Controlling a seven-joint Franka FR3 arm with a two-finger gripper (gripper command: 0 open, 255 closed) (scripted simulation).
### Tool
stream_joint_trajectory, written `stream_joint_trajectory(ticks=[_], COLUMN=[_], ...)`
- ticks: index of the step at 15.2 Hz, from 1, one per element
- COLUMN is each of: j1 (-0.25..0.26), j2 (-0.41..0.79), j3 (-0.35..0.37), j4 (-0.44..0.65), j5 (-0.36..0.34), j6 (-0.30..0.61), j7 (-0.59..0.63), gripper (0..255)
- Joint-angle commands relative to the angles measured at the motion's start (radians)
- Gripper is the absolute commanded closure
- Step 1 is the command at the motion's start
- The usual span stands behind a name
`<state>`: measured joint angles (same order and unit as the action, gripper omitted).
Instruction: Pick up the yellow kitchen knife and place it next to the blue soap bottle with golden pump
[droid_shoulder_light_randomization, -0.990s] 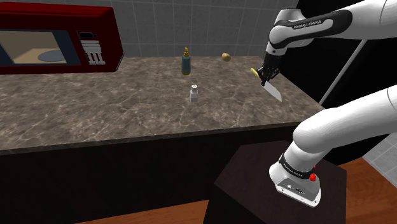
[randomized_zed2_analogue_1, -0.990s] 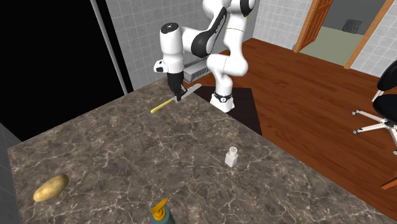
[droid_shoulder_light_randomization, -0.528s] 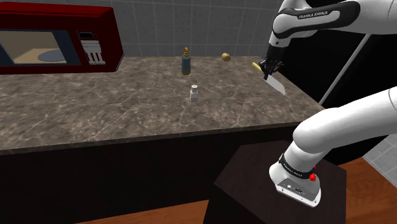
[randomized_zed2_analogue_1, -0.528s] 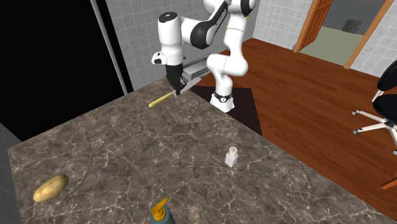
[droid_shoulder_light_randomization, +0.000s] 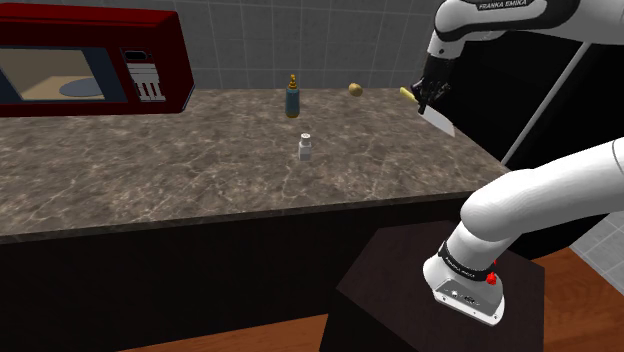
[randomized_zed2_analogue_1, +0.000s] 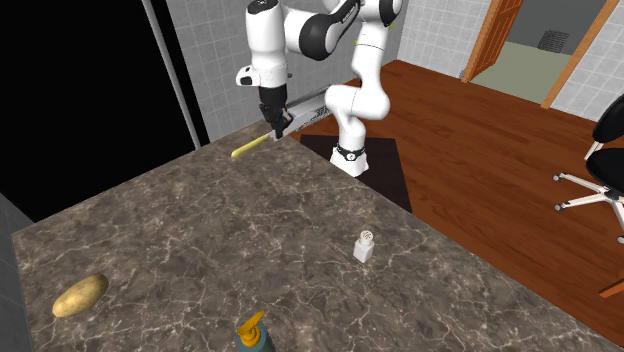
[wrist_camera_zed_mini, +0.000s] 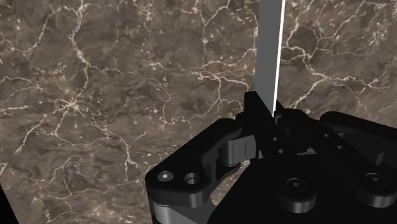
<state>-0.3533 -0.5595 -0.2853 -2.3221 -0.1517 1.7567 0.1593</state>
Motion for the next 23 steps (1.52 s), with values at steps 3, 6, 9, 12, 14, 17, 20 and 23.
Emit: stream_joint_trajectory(ticks=[3,6,9,12,14,17,20,23], j1=[0.002,0.004,0.006,0.008,0.009,0.035,0.059,0.081], j2=[0.001,0.004,0.010,0.017,0.021,0.102,0.188,0.278], j3=[0.004,0.008,0.012,0.015,0.016,0.043,0.068,0.090], j4=[0.054,0.097,0.141,0.188,0.210,0.269,0.338,0.418], j5=[0.004,0.008,0.011,0.015,0.016,0.048,0.076,0.102], j6=[-0.054,-0.093,-0.132,-0.171,-0.190,-0.171,-0.158,-0.151], j7=[-0.004,-0.005,-0.007,-0.008,-0.009,0.033,0.072,0.108], gripper=[255,255,255,255,255,255,255,255])
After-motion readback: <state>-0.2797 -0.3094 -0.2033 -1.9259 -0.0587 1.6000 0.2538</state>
